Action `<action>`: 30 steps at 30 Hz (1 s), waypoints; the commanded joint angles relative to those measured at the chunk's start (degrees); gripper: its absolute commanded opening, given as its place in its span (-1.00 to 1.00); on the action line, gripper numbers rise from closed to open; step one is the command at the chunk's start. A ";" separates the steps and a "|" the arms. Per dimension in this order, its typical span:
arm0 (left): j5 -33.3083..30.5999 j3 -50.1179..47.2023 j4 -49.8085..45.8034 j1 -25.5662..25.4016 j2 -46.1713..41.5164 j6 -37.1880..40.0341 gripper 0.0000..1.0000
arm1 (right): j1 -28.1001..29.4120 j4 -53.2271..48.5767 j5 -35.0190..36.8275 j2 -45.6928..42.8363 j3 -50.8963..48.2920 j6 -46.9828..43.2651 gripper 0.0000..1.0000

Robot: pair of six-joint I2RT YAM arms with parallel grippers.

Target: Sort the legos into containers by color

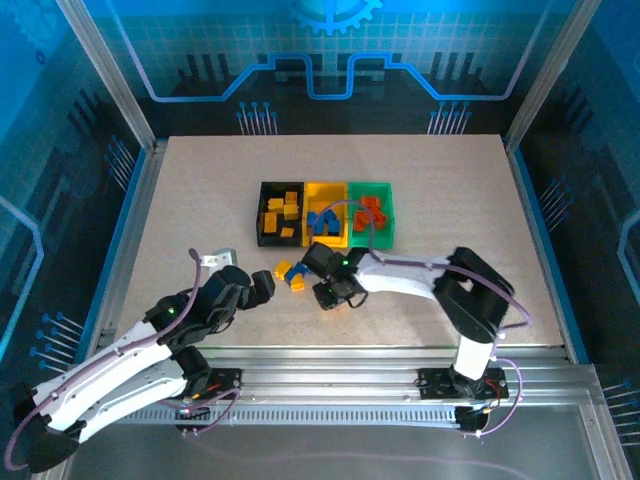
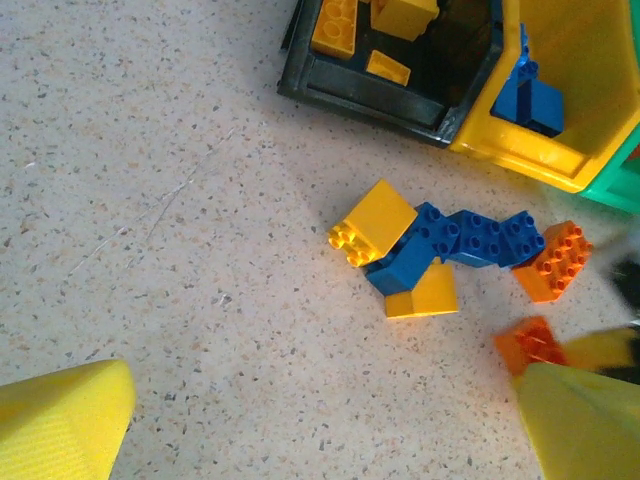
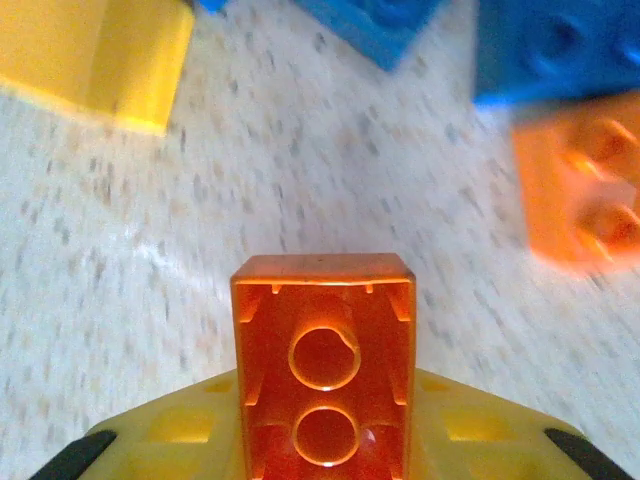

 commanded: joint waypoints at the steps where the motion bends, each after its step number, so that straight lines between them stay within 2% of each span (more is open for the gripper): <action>1: -0.29 -1.23 2.03 0.44 0.97 0.58 0.98 | -0.64 -3.06 1.87 -10.27 -0.98 0.78 -0.33; 4: 0.53 -1.74 3.51 0.55 1.99 0.38 0.98 | -5.51 -5.36 3.20 -15.74 0.52 -0.79 -0.31; 7: 1.17 -1.90 4.59 0.57 3.02 0.17 0.98 | -13.36 -5.16 2.88 -15.97 3.90 -1.85 -0.28; 11: 2.14 -1.48 4.75 0.55 4.23 0.10 0.98 | -21.48 -4.13 2.80 -7.33 11.81 -2.36 -0.25; 15: 2.65 -1.15 3.43 0.60 4.11 -0.15 0.98 | -26.21 -5.79 2.49 4.43 22.10 -1.71 -0.25; 21: 4.04 -1.57 2.86 0.65 3.84 -0.69 0.98 | -28.60 -9.64 3.11 15.63 34.06 -1.09 -0.15; 23: 4.32 -1.61 2.85 0.62 3.86 -0.64 0.98 | -28.87 -10.75 3.02 17.16 36.43 -0.62 0.12; 25: 4.19 -1.59 2.66 0.64 3.85 -0.60 0.98 | -28.84 -10.50 2.29 16.77 37.04 -0.19 0.36; 30: 3.84 -1.30 2.75 0.66 3.76 -0.14 0.98 | -26.95 -8.12 0.85 9.54 31.42 2.78 0.54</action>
